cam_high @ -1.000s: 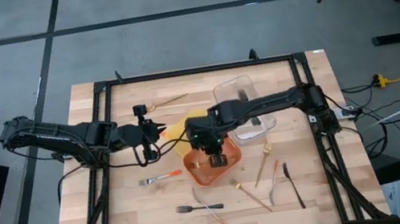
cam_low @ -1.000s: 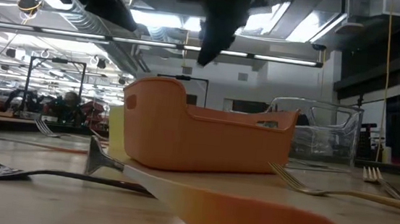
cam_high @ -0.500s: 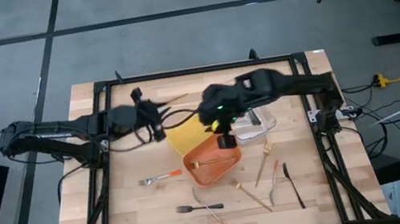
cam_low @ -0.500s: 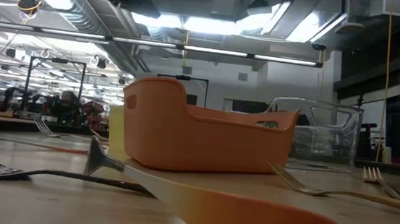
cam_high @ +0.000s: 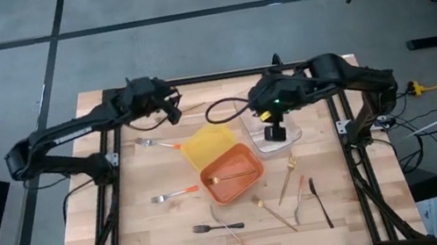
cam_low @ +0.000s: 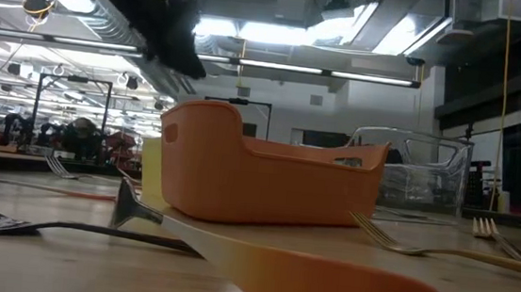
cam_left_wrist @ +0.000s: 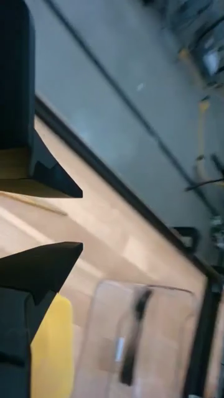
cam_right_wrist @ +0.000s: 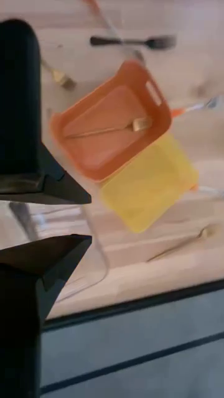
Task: Sort silverware by color (type)
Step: Put the gold fork into the orange bin
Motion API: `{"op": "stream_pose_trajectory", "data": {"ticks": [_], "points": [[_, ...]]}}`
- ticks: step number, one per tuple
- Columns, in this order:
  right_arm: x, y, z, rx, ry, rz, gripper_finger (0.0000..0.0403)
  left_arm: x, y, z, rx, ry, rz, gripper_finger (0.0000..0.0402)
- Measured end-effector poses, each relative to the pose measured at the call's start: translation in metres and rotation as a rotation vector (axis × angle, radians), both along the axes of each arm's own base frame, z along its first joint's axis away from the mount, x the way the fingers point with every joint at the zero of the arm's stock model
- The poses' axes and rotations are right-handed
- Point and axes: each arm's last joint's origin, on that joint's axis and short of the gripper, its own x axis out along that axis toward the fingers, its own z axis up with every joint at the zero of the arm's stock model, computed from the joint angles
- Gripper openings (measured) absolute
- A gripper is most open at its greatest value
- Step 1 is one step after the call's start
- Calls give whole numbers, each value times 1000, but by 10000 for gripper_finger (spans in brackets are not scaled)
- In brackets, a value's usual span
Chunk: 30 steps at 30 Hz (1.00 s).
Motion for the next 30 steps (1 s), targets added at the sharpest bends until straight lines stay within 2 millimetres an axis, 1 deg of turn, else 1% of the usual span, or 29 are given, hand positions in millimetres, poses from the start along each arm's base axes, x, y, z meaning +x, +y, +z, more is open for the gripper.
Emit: {"op": "stream_pose_trajectory", "data": {"ticks": [2,4,7,11,15,19,22,25,30], "points": [[-6,-1,1,-7,16,-30,80,2,13,-11,-47,30,-10,118],[-7,-2,1,-23,17,-52,80,5,24,-25,-87,78,-8,117],[-14,-2,1,-27,22,-54,80,7,39,-45,-115,157,-9,117],[-28,-4,-2,-34,29,-108,80,9,56,-70,-173,234,-25,117],[-47,-7,-10,-42,31,-206,80,8,68,-92,-236,293,-41,117],[-65,-9,-25,-10,3,-275,80,8,75,-109,-278,340,-48,117],[-77,-10,-39,19,-36,-310,80,7,78,-117,-290,375,-59,117],[-89,-10,-55,51,-79,-344,80,6,79,-122,-315,376,-70,117],[-111,-12,-84,108,-145,-410,80,6,80,-124,-324,373,-89,117]]}}
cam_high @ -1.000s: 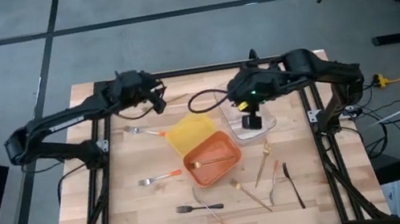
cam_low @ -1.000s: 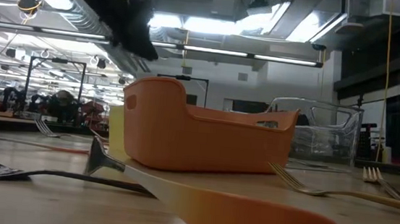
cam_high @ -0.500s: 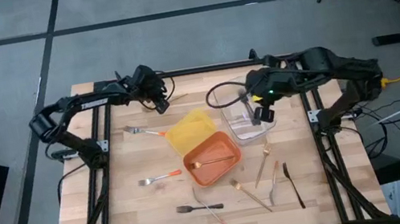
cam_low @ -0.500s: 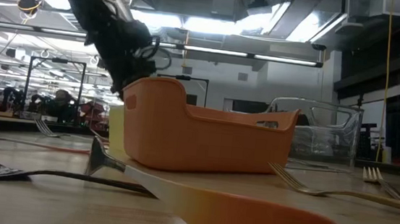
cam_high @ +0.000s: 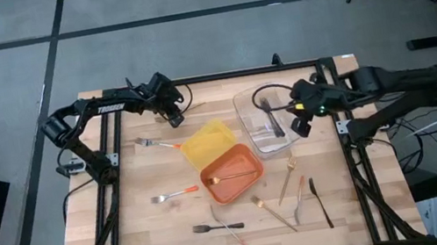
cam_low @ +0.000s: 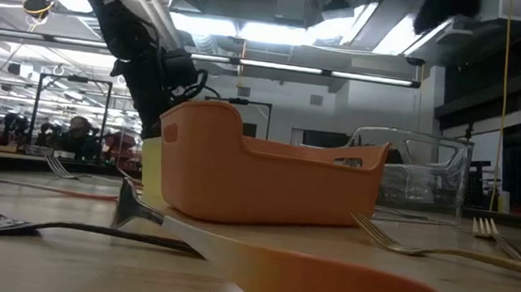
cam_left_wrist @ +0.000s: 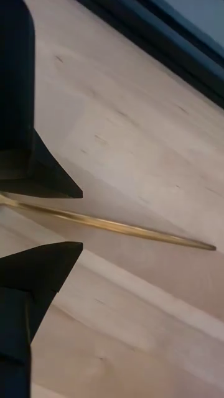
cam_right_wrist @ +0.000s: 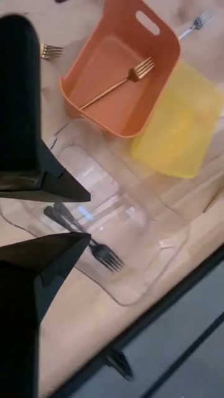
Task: Sort silverware by color (type)
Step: Put the gold fork into the orange bin
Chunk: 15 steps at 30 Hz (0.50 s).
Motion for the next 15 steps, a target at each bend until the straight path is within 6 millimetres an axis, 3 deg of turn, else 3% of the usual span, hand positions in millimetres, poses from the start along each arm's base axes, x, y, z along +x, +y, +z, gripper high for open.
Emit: {"op": "stream_pose_trajectory", "data": {"ticks": [15], "points": [[-47,-2,-86,165,-163,-144,80,1,1,-17,-11,80,-81,117]]}}
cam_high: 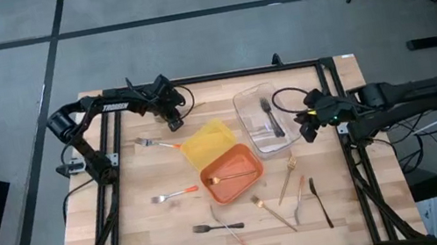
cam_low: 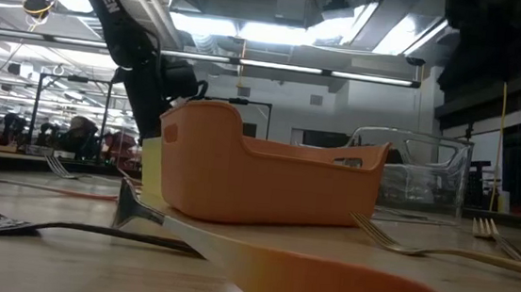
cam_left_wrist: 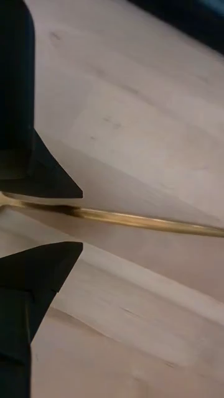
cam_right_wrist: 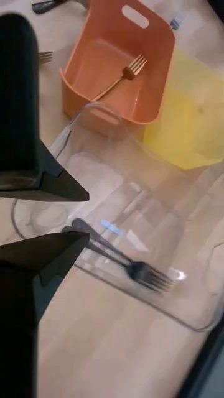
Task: Sort silverware by color (type)
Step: Put the gold fork into the orange bin
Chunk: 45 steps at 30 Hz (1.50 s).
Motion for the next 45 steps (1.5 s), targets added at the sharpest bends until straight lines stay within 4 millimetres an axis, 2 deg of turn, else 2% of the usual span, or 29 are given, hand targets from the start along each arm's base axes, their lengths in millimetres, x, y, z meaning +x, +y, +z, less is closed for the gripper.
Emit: {"op": "stream_pose_trajectory", "data": {"ticks": [9,14,19,23,31,38,45], "points": [[-9,-1,-22,46,-5,-47,80,1,2,-9,-16,27,-3,109],[-11,-1,-40,41,50,-60,80,1,2,-9,-15,28,-2,74],[-12,0,-59,108,69,-70,80,1,2,-10,-17,26,8,32],[-9,2,-66,134,36,-51,80,1,2,-10,-21,20,22,10],[-5,2,-64,128,-10,-35,80,4,5,-4,-33,-1,66,9],[-2,2,-62,131,-50,-31,80,17,17,21,-34,-21,89,8],[-2,2,-62,131,-54,-30,80,37,26,61,-9,-52,55,7]]}}
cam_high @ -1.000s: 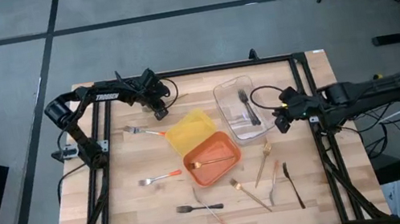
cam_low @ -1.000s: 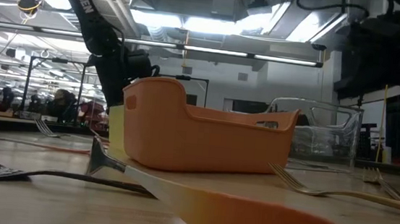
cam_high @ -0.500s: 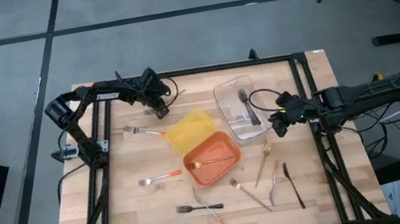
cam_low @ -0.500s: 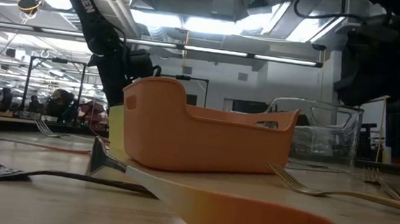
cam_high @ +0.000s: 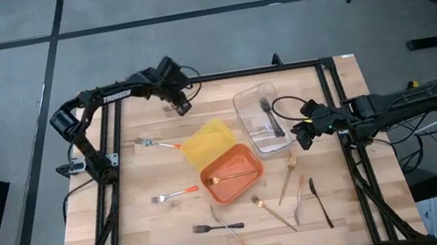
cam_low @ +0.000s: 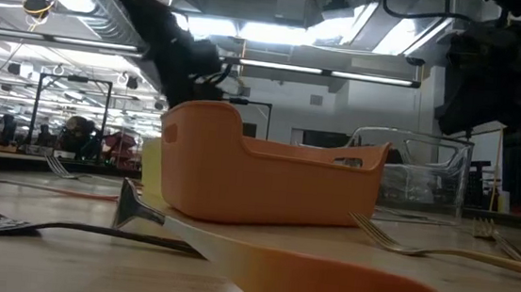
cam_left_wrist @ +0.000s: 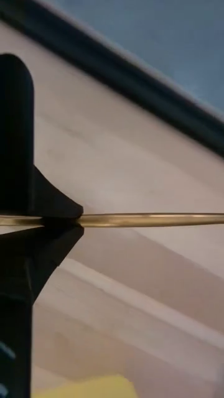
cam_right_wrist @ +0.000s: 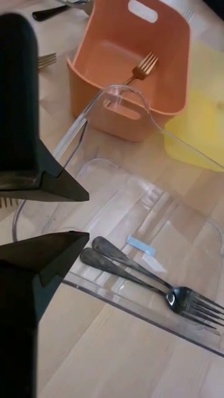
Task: Sort silverware by color (type)
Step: Put the gold fork into the orange bin
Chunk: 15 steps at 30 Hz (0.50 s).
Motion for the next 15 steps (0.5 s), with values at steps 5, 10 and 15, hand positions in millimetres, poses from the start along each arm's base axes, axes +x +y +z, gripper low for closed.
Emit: {"op": "stream_pose_trajectory", "data": {"ticks": [5,10,15], "points": [[0,0,0,-1,0,0,80,17,1,31,43,-49,-32,7],[0,0,0,-8,3,7,80,33,-5,60,77,-92,-71,7],[0,0,0,-7,3,7,80,47,-15,83,95,-141,-98,7]]}}
